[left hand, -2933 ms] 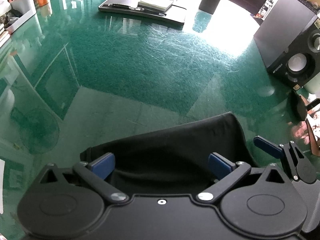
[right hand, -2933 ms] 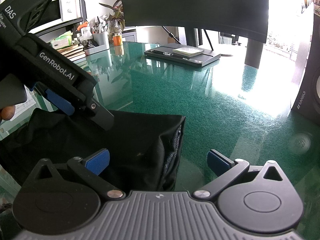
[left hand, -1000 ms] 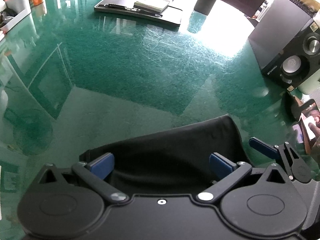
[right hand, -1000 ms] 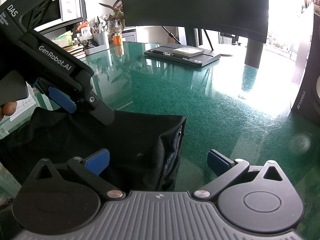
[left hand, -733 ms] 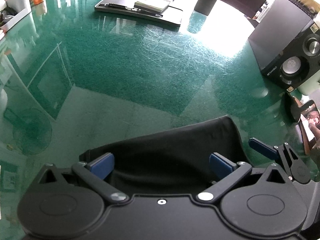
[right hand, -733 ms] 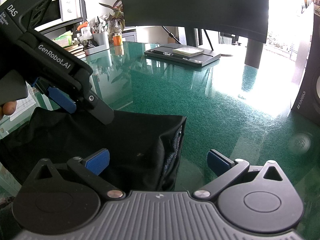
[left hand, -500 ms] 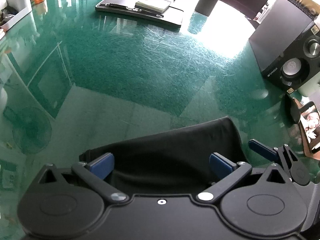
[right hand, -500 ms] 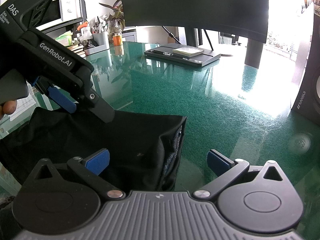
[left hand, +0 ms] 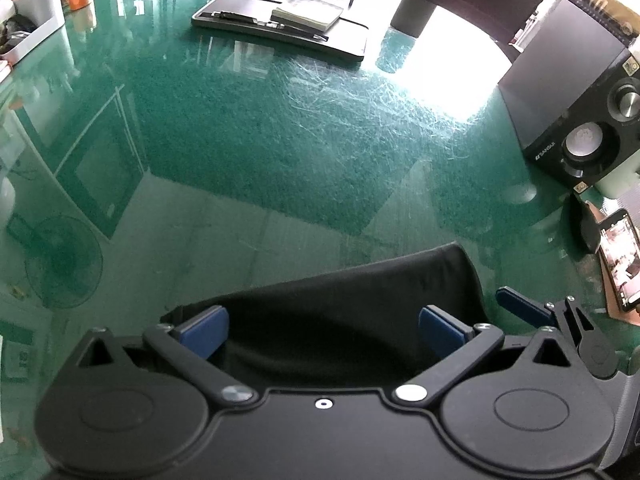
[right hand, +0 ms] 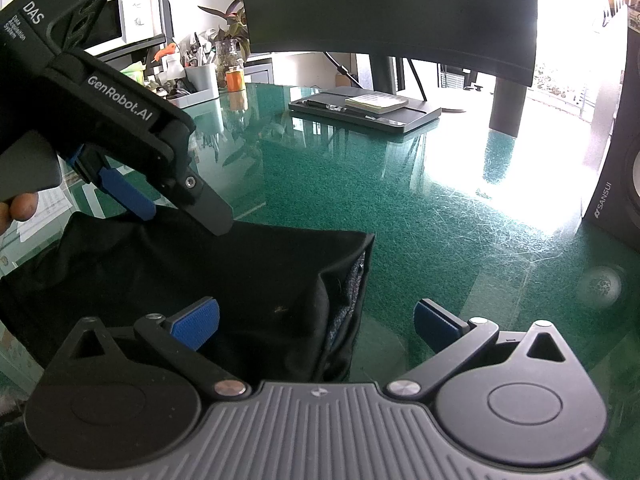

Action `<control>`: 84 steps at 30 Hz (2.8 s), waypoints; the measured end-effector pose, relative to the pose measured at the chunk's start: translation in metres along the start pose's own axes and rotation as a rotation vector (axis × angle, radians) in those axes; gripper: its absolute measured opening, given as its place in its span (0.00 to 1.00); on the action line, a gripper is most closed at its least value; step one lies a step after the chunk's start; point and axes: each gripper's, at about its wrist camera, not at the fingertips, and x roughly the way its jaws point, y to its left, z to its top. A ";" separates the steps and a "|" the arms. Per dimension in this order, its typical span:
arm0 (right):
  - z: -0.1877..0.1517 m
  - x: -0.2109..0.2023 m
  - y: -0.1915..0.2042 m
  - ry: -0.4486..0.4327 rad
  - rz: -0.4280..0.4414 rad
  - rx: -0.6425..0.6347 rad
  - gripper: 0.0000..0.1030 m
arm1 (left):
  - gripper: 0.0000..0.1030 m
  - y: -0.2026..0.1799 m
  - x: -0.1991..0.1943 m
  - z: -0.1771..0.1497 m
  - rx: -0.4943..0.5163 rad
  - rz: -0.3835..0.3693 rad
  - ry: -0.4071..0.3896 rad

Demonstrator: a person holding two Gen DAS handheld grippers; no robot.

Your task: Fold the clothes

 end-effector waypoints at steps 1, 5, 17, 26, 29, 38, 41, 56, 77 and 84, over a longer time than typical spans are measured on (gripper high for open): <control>0.000 0.000 0.000 0.000 0.000 0.000 1.00 | 0.99 0.000 0.000 0.000 0.000 0.000 -0.001; 0.000 0.000 0.000 0.000 0.000 0.000 1.00 | 1.00 0.002 -0.002 0.000 0.000 0.001 -0.008; 0.000 0.000 0.000 0.000 0.000 0.000 1.00 | 1.00 0.003 -0.003 0.002 -0.001 0.002 -0.014; 0.000 0.000 0.000 0.000 0.000 0.000 1.00 | 0.99 0.003 -0.006 0.000 -0.001 0.014 -0.021; 0.000 0.000 0.000 0.000 0.000 0.000 1.00 | 1.00 0.004 -0.007 0.000 -0.003 0.018 -0.023; 0.000 0.000 0.000 0.000 0.000 0.000 1.00 | 1.00 0.003 -0.007 -0.002 0.002 0.028 -0.021; 0.000 0.000 0.000 0.000 0.000 0.000 1.00 | 1.00 0.004 -0.008 -0.004 0.001 0.031 -0.021; 0.000 0.000 0.000 -0.001 0.000 0.000 1.00 | 1.00 0.007 -0.012 -0.007 -0.023 0.047 -0.031; 0.000 0.001 0.000 -0.001 0.000 0.000 1.00 | 1.00 0.009 -0.020 -0.013 -0.025 0.051 -0.047; 0.000 0.001 0.000 -0.001 0.000 0.000 1.00 | 1.00 0.011 -0.022 -0.015 -0.024 0.060 -0.045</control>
